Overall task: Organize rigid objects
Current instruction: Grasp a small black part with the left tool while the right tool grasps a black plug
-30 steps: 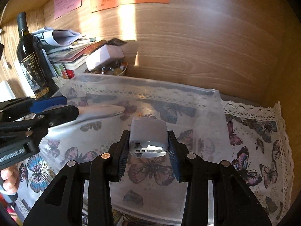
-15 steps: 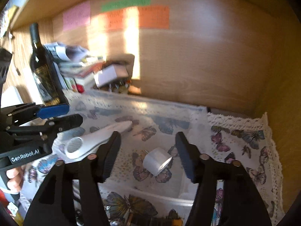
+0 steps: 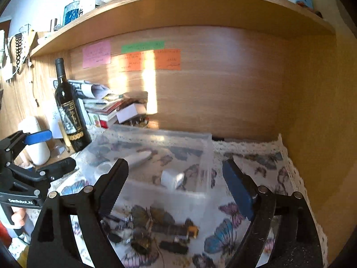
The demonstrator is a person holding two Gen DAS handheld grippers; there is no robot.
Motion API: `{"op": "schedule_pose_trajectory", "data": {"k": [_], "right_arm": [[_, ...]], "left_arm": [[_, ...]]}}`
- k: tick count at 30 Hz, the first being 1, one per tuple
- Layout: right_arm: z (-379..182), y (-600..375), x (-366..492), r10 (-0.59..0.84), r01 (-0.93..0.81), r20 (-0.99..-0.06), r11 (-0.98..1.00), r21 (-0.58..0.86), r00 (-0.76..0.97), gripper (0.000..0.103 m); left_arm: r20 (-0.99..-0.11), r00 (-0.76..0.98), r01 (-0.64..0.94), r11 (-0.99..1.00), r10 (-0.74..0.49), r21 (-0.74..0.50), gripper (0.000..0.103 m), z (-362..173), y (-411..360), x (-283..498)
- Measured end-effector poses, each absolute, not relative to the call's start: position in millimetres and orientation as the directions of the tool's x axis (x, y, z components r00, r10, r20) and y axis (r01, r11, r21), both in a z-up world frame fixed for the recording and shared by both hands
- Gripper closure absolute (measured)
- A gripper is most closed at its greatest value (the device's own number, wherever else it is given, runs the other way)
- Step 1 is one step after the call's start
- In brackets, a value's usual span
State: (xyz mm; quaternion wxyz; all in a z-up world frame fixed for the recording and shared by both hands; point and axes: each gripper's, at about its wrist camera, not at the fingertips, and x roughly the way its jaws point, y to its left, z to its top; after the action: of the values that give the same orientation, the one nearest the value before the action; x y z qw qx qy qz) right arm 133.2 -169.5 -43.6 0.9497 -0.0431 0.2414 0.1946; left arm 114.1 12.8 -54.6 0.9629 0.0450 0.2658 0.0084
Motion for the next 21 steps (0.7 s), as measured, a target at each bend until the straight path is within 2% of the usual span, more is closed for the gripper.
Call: {"op": "schedule_pose_trajectory", "data": {"k": [9,12,14,21], "right_arm": [[-80.3,-184.4,119.5,0.310,-0.365,-0.563,0.931,0.017,0.766,0.018],[-95.3,-187.4,119.0,0.293,-0.363,-0.607,0.932,0.008,0.739,0.022],[-105.4,-187.7,120.6,0.288,-0.367,-0.640,0.930,0.011,0.712,0.030],[-127.3,-187.0,118.6,0.304,-0.385,-0.696,0.922,0.043,0.650,0.034]], "left_arm": [[-0.654,0.756,0.058,0.997,-0.011,0.050,0.001,-106.3,-3.1,109.3],[-0.689,0.724,0.084,0.995,-0.029,0.046,0.001,-119.6,-10.6,108.1],[-0.712,0.701,0.102,0.994,-0.046,0.036,0.001,-128.4,-15.6,107.7],[-0.755,0.652,0.117,0.993,-0.073,0.004,0.001,-147.1,-27.6,110.8]]}}
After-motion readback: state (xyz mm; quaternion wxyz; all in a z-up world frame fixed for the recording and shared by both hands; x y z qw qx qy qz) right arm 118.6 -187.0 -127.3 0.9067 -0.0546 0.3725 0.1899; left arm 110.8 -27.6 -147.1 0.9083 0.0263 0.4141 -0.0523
